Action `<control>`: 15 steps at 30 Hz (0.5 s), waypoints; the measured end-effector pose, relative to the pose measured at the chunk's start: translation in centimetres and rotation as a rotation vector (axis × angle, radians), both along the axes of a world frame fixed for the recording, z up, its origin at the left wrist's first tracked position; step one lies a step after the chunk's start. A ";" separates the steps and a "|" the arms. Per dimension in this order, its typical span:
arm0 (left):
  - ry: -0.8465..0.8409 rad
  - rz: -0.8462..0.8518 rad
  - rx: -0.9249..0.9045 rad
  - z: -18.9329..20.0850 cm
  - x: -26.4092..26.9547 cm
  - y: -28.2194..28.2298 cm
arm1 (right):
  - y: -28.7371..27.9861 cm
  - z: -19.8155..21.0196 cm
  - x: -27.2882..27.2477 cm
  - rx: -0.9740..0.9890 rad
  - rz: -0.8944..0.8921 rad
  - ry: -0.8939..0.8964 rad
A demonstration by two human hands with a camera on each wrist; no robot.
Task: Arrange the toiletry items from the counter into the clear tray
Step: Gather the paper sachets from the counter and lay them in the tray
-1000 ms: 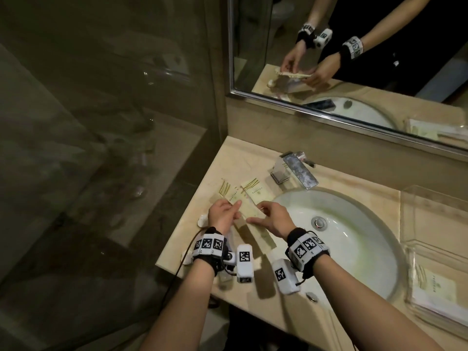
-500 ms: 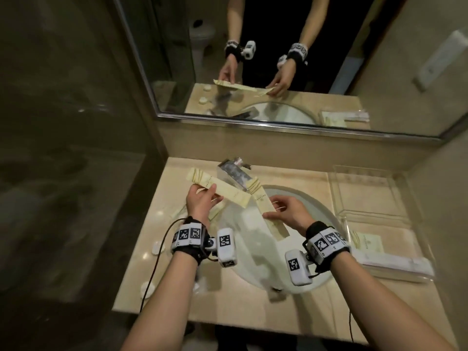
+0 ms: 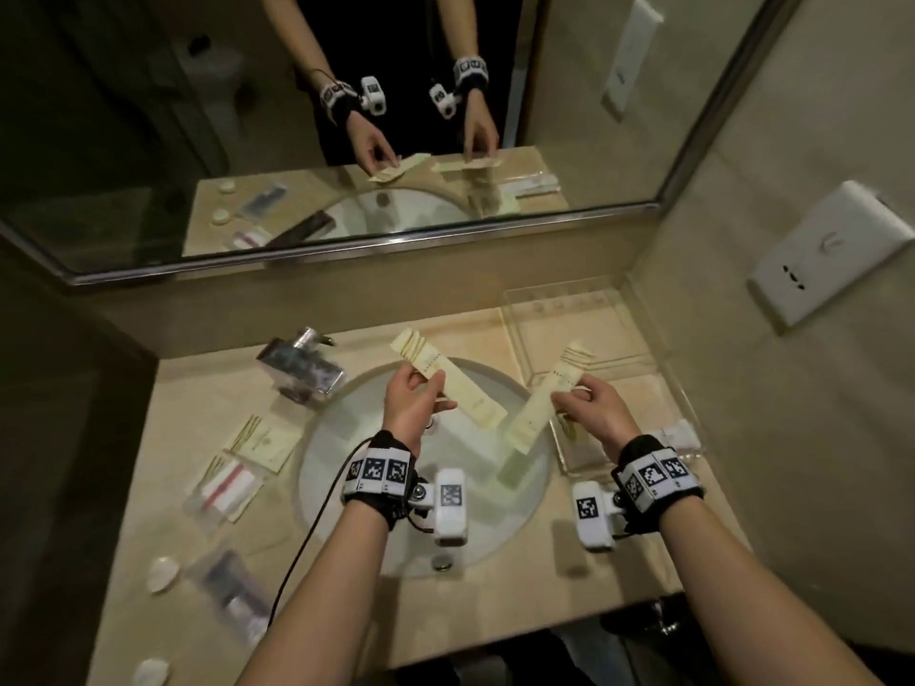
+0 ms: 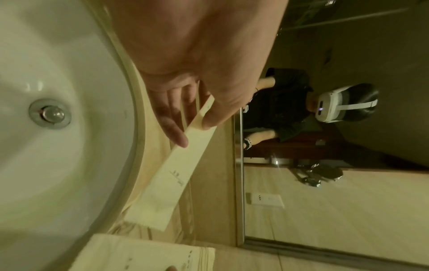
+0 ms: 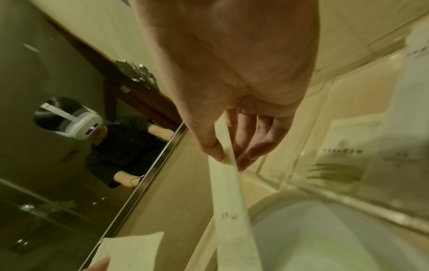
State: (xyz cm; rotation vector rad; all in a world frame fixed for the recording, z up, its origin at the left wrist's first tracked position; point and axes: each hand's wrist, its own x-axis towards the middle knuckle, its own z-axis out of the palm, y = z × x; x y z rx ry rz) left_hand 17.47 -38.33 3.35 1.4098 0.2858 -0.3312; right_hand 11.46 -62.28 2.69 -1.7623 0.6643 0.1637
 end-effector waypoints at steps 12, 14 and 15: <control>0.081 -0.037 0.094 -4.1 -0.4 -11.9 | -12.9 -6.0 1.6 0.184 -0.284 0.138; 0.094 -0.028 0.103 -4.5 -0.7 -12.6 | -13.4 -6.8 1.7 0.239 -0.350 0.174; 0.099 -0.021 0.108 -4.7 -0.8 -12.7 | -13.5 -7.1 1.8 0.262 -0.378 0.188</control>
